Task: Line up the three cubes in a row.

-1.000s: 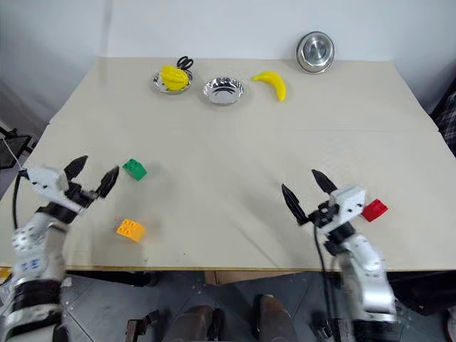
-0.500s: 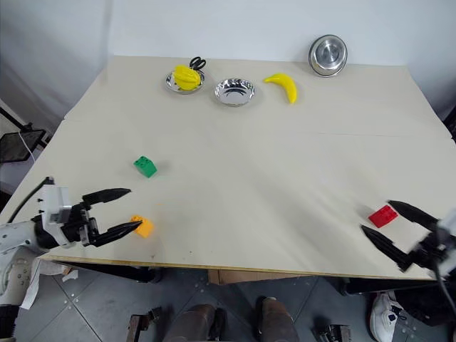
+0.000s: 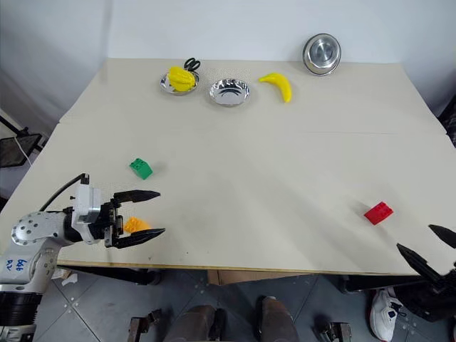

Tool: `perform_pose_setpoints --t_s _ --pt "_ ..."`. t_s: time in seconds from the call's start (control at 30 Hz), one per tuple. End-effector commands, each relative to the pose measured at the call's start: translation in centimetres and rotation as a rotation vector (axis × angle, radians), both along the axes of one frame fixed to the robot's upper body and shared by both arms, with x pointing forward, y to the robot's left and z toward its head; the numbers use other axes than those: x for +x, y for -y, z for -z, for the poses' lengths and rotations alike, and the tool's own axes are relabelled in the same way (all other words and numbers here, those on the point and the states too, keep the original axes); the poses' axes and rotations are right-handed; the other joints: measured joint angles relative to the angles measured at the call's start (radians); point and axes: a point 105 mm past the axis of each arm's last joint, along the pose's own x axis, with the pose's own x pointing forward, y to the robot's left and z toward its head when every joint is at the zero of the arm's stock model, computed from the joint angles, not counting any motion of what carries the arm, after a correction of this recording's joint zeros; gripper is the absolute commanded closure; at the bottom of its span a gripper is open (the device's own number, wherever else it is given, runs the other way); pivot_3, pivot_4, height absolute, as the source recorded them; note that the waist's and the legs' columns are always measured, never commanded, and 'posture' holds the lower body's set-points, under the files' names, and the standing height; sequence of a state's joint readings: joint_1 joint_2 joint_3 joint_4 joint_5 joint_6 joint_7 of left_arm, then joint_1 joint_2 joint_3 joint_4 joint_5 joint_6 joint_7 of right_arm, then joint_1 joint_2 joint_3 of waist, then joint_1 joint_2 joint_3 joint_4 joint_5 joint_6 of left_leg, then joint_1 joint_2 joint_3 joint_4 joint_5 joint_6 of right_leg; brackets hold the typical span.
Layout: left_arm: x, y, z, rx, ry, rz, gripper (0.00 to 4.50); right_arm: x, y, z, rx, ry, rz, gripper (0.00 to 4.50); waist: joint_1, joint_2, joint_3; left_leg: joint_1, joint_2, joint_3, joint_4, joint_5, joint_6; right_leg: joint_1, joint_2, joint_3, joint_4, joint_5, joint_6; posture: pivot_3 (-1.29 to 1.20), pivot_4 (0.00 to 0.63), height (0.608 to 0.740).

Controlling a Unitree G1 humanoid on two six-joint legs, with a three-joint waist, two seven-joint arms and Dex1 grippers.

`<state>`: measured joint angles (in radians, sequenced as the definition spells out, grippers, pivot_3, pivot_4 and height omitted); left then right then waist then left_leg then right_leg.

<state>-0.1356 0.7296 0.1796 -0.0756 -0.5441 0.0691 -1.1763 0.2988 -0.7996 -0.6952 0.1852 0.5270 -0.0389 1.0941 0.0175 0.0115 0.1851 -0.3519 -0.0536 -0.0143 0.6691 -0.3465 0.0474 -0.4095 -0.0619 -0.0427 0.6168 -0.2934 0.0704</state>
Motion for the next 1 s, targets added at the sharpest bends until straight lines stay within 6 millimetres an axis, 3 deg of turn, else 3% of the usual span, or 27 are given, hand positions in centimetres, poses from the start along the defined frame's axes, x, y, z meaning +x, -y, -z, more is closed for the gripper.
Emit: perform_pose_setpoints --t_s 0.03,0.4,0.5,0.73,0.9,1.0 --pt "-0.3 0.7 -1.3 -0.012 0.042 0.022 0.05 2.0 0.0 -0.3 -0.032 -0.06 -0.016 0.0 0.001 0.0 0.0 0.0 0.0 0.0 0.0 0.0 0.0 0.0 0.0 0.0 0.0 0.0 0.0 0.0 0.15 0.74" --pt "-1.5 3.4 -1.4 -0.03 0.054 0.106 0.05 7.0 -1.1 1.7 -0.022 -0.167 -0.085 0.0 0.006 0.001 0.0 -0.001 0.0 -0.001 0.001 0.001 -0.001 -0.001 0.0 -0.002 0.0 0.0 0.001 0.0 0.15 0.74" --pt "-1.4 3.6 -1.8 -0.039 0.073 0.094 0.0 8.8 -0.7 1.4 -0.027 -0.17 -0.063 0.63 0.0 0.001 0.0 -0.001 0.0 -0.001 0.003 0.001 -0.002 -0.001 0.0 -0.002 0.002 0.0 0.001 0.0 0.15 0.74" --pt "-1.9 3.3 -1.6 -0.037 0.069 0.069 0.0 9.2 -1.8 1.1 -0.025 -0.196 -0.181 2.96 0.004 0.002 0.0 -0.001 0.0 -0.001 0.007 0.001 -0.002 0.0 0.0 -0.002 0.004 0.0 0.001 0.0 0.15 0.74" --pt "-2.0 2.9 -1.5 -0.038 0.068 0.047 0.0 9.4 -4.9 -0.7 -0.031 -0.189 -0.421 2.95 0.0 0.003 0.001 -0.002 0.0 -0.001 0.01 0.001 -0.001 0.0 0.0 -0.002 0.004 0.0 0.001 0.0 0.15 0.74" --pt "-1.9 2.1 -1.3 -0.032 0.06 0.013 0.0 11.7 -10.1 -2.5 -0.114 -0.186 -0.699 2.95 -0.017 0.005 0.002 -0.002 0.0 -0.001 0.011 0.001 -0.001 0.0 0.0 -0.002 0.005 0.0 0.0 0.0 0.15 0.74"
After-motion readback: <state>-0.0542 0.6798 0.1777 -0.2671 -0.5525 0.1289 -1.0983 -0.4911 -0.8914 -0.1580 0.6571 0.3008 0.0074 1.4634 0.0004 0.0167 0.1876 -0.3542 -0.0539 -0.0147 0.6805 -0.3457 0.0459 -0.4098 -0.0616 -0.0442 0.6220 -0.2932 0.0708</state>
